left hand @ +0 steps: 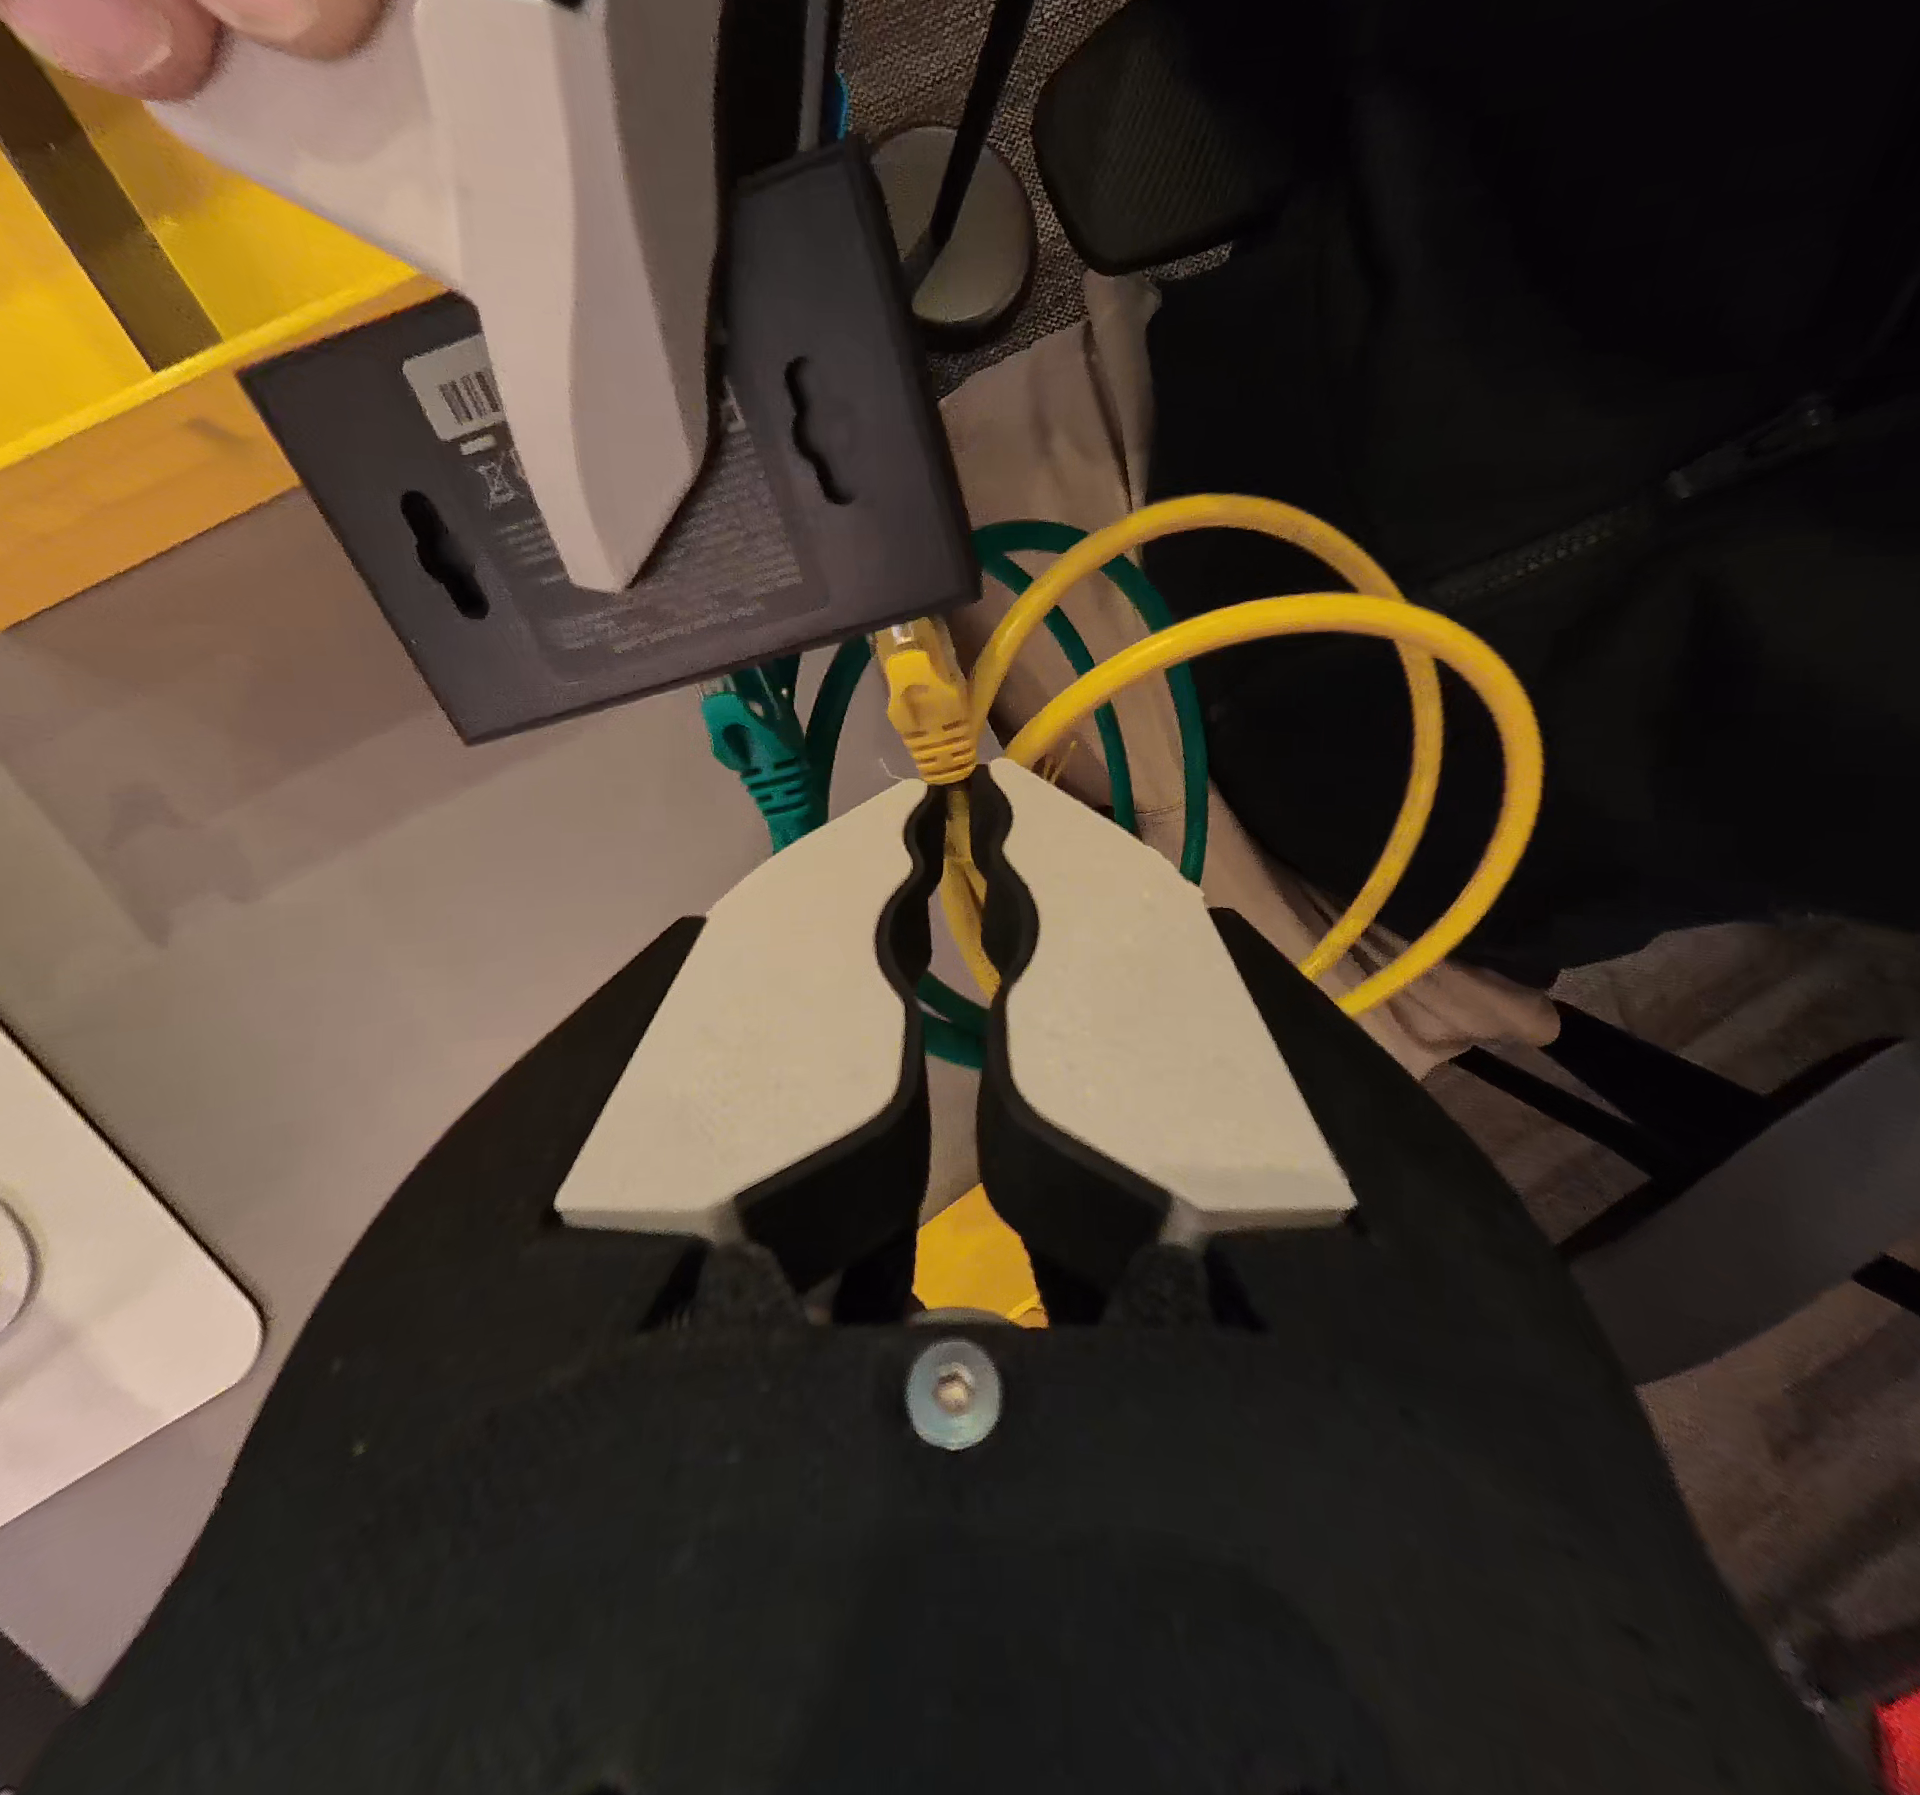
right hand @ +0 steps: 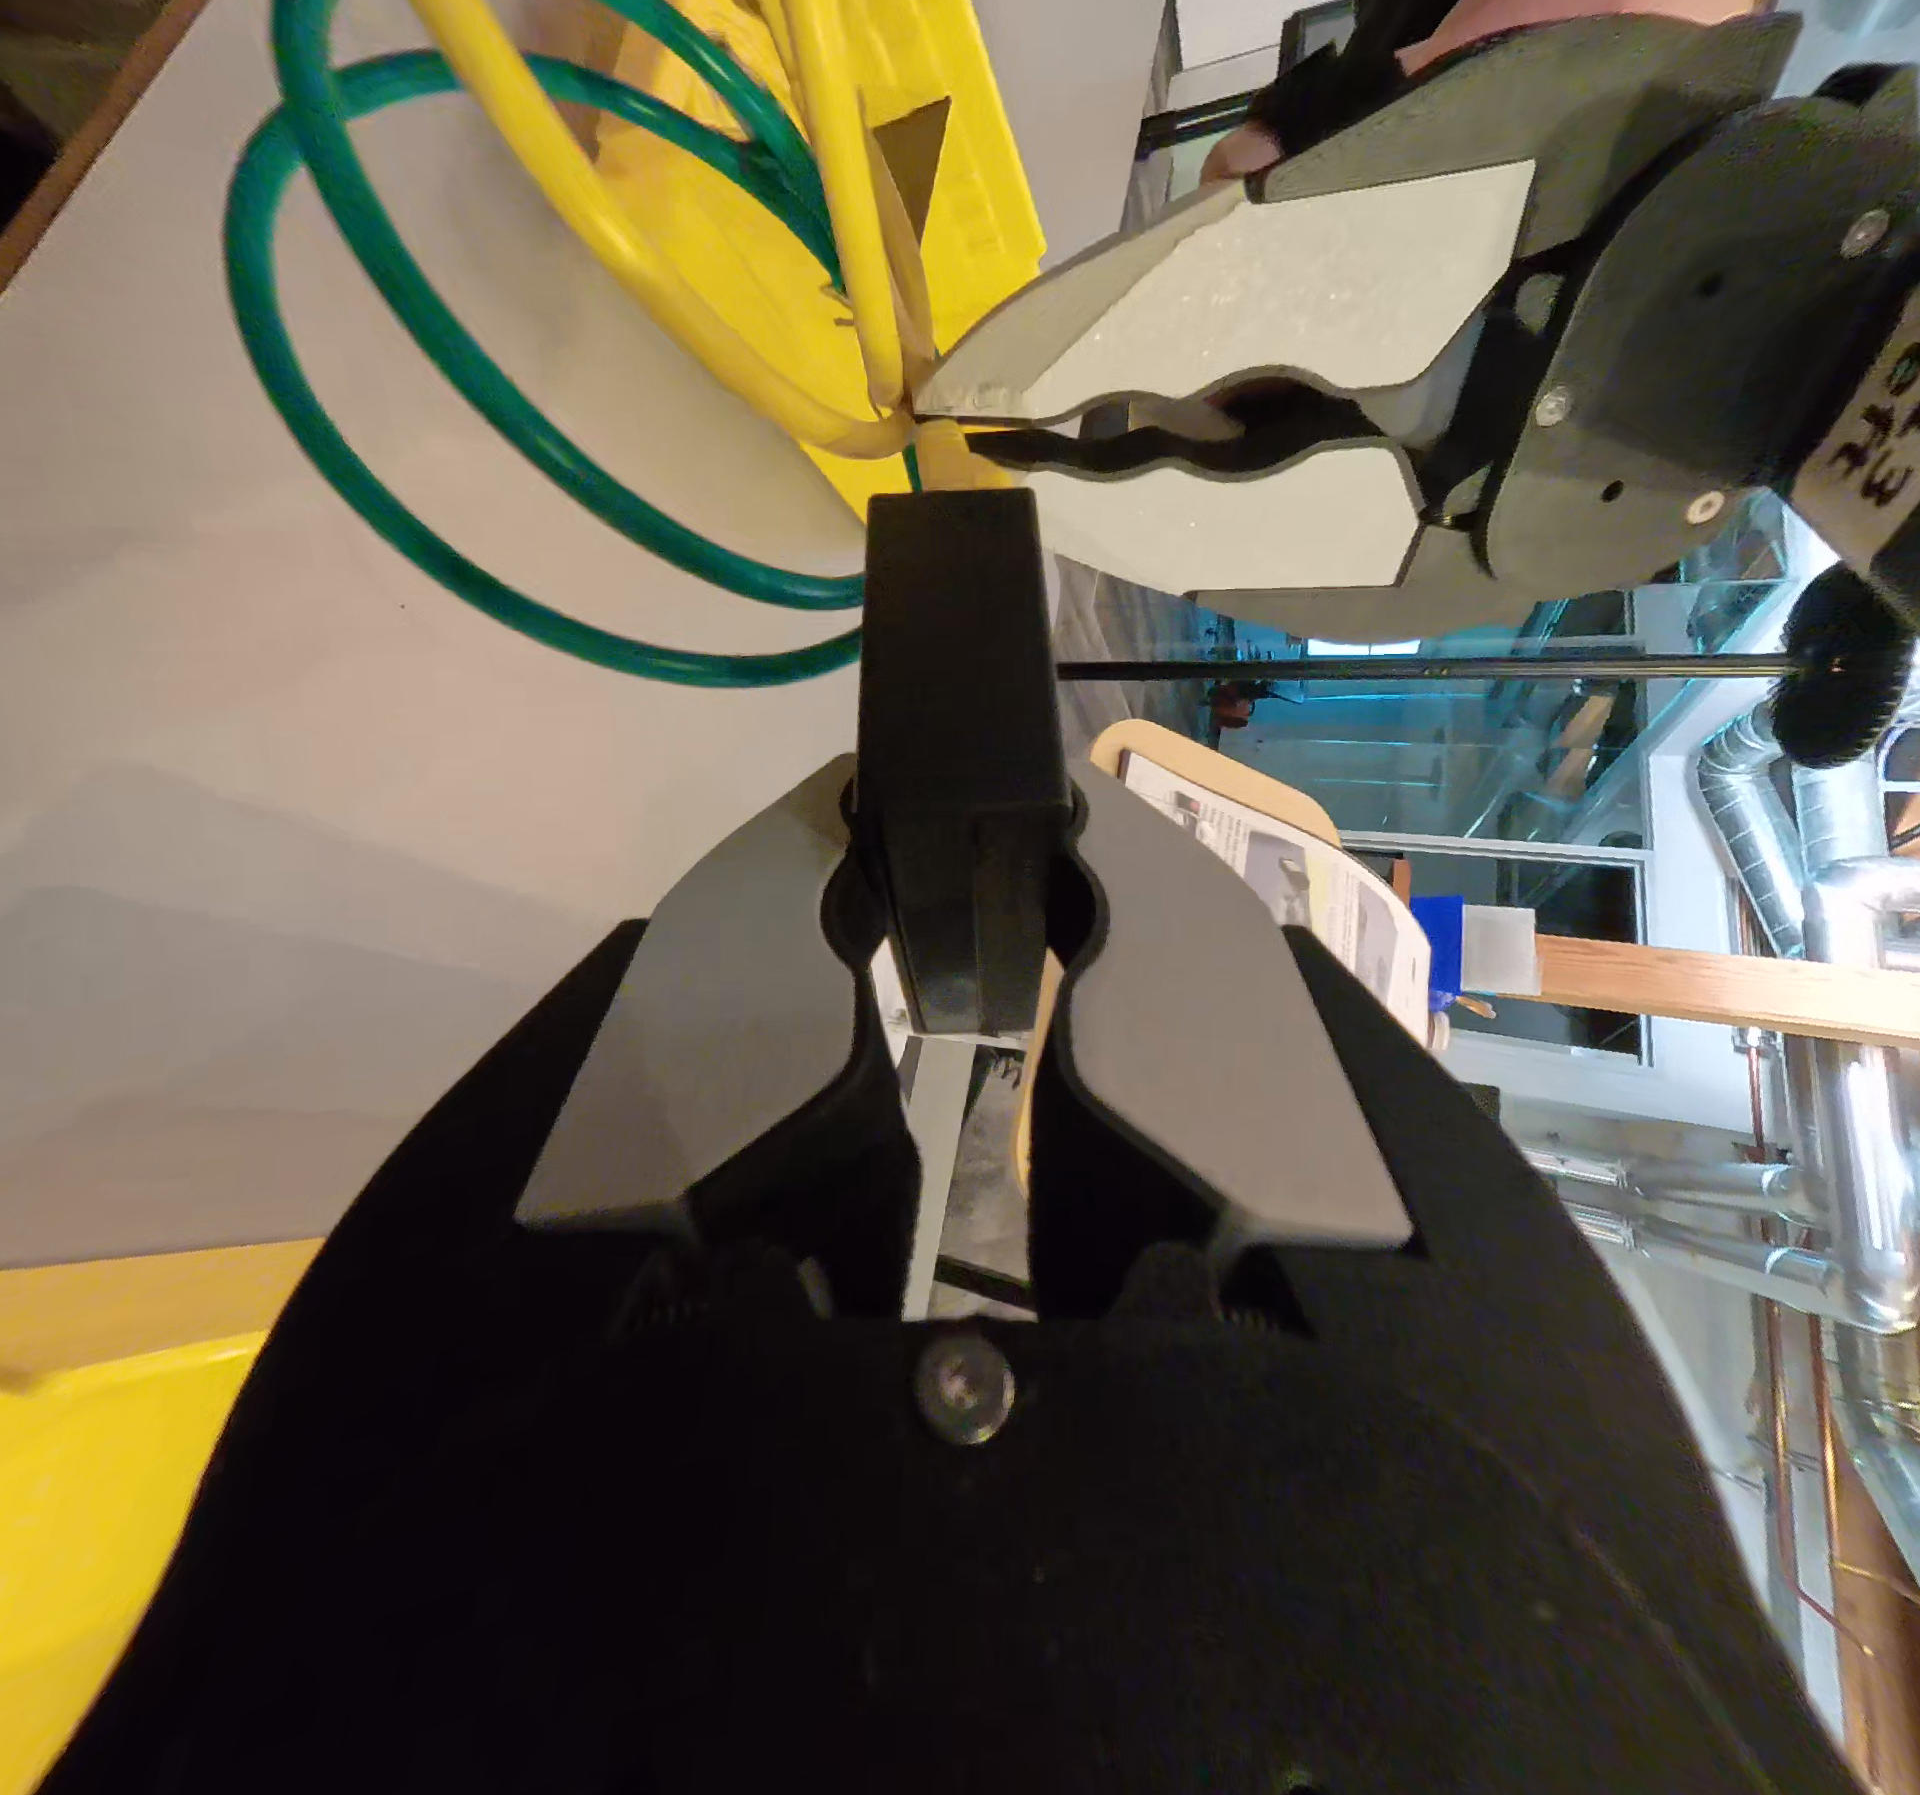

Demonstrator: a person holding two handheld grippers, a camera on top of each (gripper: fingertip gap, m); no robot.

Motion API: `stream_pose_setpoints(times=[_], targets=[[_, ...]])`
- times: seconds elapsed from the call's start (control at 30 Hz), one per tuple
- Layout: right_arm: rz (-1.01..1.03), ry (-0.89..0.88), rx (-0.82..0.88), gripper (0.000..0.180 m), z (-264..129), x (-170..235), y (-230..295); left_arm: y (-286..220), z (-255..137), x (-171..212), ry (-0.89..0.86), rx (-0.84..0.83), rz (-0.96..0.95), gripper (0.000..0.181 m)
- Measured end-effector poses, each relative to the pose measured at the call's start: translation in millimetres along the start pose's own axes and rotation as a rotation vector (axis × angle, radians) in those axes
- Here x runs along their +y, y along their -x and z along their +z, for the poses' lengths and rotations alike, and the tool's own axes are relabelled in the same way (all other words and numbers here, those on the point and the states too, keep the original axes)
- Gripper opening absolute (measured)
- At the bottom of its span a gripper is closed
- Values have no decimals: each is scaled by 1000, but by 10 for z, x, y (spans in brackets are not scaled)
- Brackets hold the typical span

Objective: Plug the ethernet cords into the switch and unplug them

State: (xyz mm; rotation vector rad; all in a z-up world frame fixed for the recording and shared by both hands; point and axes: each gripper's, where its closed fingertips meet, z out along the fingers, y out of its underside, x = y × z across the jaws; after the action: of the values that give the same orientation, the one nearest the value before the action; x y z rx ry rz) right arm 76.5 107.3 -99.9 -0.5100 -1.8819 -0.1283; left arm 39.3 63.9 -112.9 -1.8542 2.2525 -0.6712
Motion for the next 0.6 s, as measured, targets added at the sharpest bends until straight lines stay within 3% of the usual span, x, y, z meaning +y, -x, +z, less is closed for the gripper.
stream_pose_setpoints(times=[0.3, 0.5, 0.6], targets=[[33, 81, -45, 27, 153, 210, 82, 310, 60, 152, -60, -115, -174, 3], [20, 123, 53, 28, 222, 361, -28, 488, -62, 198, -115, -320, -138, 5], [30, 167, 79, 28, 270, 407, -36, 501, -49, 240, -163, -329, -187, 5]])
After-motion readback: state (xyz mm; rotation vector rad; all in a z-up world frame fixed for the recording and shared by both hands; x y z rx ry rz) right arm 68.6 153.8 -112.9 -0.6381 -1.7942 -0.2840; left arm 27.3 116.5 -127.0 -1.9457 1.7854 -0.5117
